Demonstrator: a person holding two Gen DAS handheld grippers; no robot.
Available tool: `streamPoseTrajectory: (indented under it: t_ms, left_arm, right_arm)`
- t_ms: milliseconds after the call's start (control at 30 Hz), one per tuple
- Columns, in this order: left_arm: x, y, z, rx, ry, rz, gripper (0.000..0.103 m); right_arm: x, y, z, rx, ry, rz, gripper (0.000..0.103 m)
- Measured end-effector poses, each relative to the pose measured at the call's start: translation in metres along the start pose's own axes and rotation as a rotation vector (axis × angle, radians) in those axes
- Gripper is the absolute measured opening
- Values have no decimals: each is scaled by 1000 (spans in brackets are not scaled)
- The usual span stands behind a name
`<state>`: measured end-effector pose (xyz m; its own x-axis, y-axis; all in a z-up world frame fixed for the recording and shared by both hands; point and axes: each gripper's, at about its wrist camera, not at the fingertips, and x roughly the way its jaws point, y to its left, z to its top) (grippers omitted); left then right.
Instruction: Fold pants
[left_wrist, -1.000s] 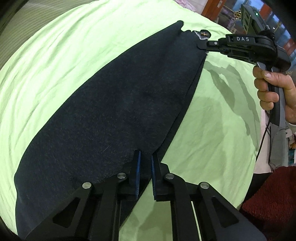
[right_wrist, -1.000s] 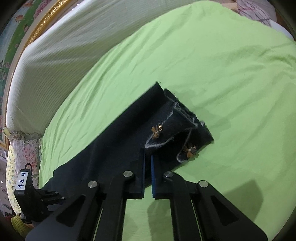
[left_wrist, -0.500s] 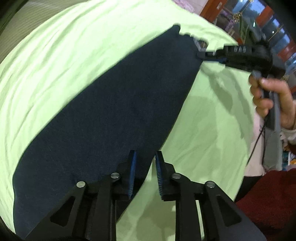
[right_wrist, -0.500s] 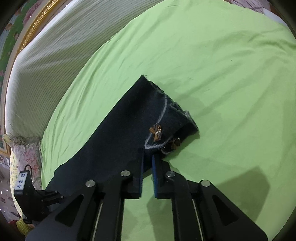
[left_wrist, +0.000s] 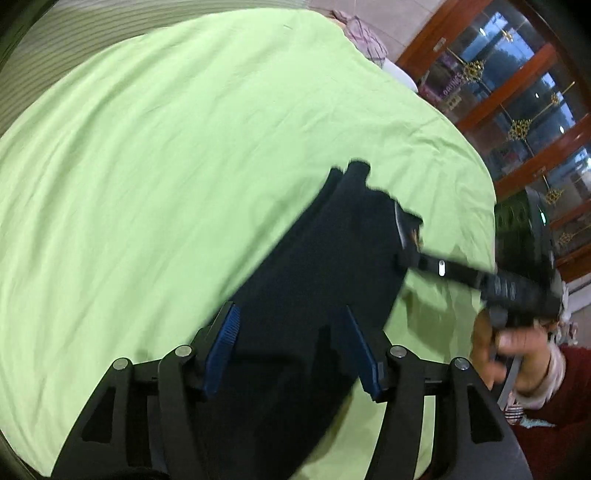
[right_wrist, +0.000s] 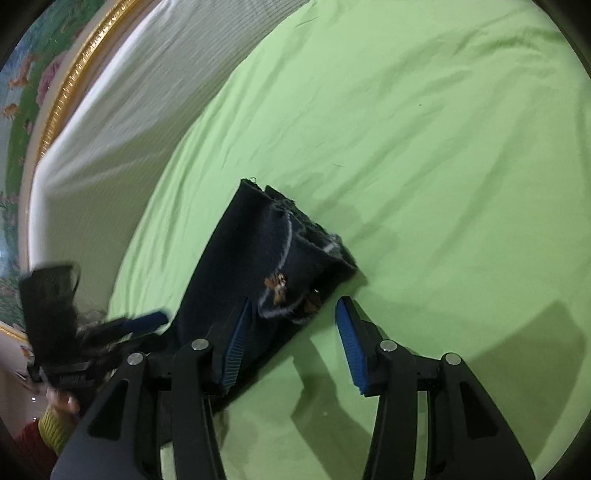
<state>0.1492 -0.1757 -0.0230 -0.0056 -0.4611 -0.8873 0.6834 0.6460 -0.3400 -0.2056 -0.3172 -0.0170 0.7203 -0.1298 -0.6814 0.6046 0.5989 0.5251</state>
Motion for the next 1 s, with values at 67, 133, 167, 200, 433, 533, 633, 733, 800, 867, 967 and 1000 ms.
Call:
streamPoseTrajectory:
  t_ms: [67, 133, 167, 200, 433, 533, 633, 733, 800, 867, 967, 1000]
  left_arm:
    - [11, 2, 20, 21, 27, -17, 59]
    - [20, 0, 34, 38, 50, -33, 59]
    - [27, 0, 43, 48, 70, -44, 59]
    - [31, 0, 47, 53, 83, -48, 59]
    - [81, -17, 86, 73, 142, -111, 53]
    - [84, -12, 91, 36, 144, -169, 21]
    - [81, -10, 88, 17, 125, -191, 15]
    - [66, -10, 83, 19, 94, -198, 13]
    - [52, -9, 81, 12, 61, -208, 13]
    - [33, -8, 78, 9, 27, -221, 12]
    - [2, -3, 70, -2, -15, -245, 12]
    - [-5, -2, 68, -8, -27, -252, 12]
  right_arm:
    - [6, -2, -2, 11, -14, 39, 49]
    - [9, -4, -1, 2, -22, 58, 32]
    - [11, -5, 1, -1, -18, 52, 20]
    - [12, -9, 3, 9, -12, 53, 14]
    - [7, -18, 8, 57, -33, 118, 12]
    - [7, -22, 7, 71, -28, 126, 11]
    - [8, -13, 1, 61, -22, 131, 11]
    - [-1, -6, 6, 25, -27, 145, 11]
    - [-6, 5, 9, -7, -34, 153, 11]
    - [-13, 18, 11, -36, -41, 178, 11]
    - [-21, 37, 12, -74, -43, 233, 11]
    - [-24, 46, 12, -91, -41, 258, 11]
